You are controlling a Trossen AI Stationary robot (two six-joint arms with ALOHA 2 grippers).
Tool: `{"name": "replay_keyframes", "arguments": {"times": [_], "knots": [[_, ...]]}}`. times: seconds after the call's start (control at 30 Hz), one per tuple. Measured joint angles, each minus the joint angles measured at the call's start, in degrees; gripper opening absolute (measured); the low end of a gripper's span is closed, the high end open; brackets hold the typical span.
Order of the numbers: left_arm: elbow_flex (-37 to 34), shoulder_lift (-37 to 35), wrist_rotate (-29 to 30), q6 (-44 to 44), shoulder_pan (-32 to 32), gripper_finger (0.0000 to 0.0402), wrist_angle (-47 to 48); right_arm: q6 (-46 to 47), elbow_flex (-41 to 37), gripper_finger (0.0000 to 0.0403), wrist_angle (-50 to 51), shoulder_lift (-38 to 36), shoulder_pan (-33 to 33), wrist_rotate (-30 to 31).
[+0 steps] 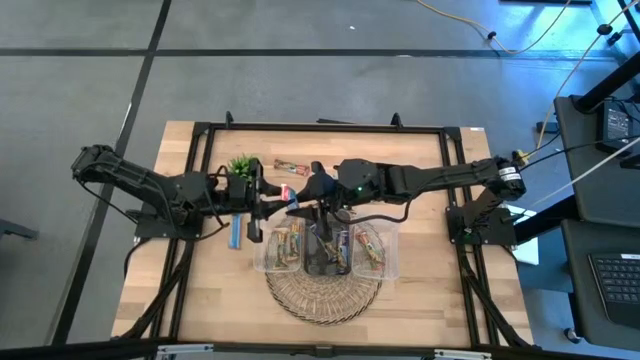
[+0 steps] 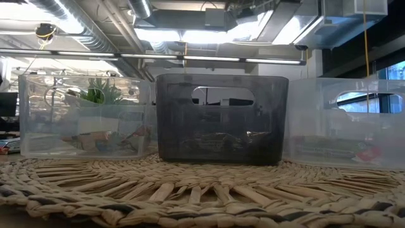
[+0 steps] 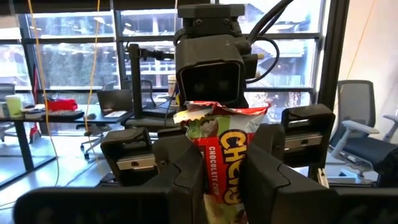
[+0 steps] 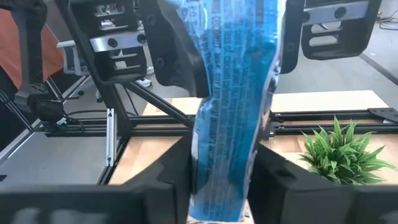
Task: Pick and place Granola Bars by type
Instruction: Put the red granola bar into the right transparent bin
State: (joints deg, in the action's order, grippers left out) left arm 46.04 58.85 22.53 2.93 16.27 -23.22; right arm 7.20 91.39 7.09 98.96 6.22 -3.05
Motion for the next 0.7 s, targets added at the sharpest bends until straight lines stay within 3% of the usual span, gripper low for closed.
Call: {"name": "replay_keyframes", "arguments": {"times": [0.2,0.43,0.7], "knots": [[0.00,0.00,0.05,2.11,0.03,0.0075,0.40,0.02,0.00,0.0093,0.81,0.00,0.00,0.00],[0.00,0.00,0.25,1.97,0.11,0.0076,0.92,0.04,0.00,0.0085,1.16,0.00,0.00,0.02],[0.00,-1.01,2.04,1.38,0.11,0.0129,3.58,0.08,0.04,0.0084,2.91,0.00,0.00,0.00]]}}
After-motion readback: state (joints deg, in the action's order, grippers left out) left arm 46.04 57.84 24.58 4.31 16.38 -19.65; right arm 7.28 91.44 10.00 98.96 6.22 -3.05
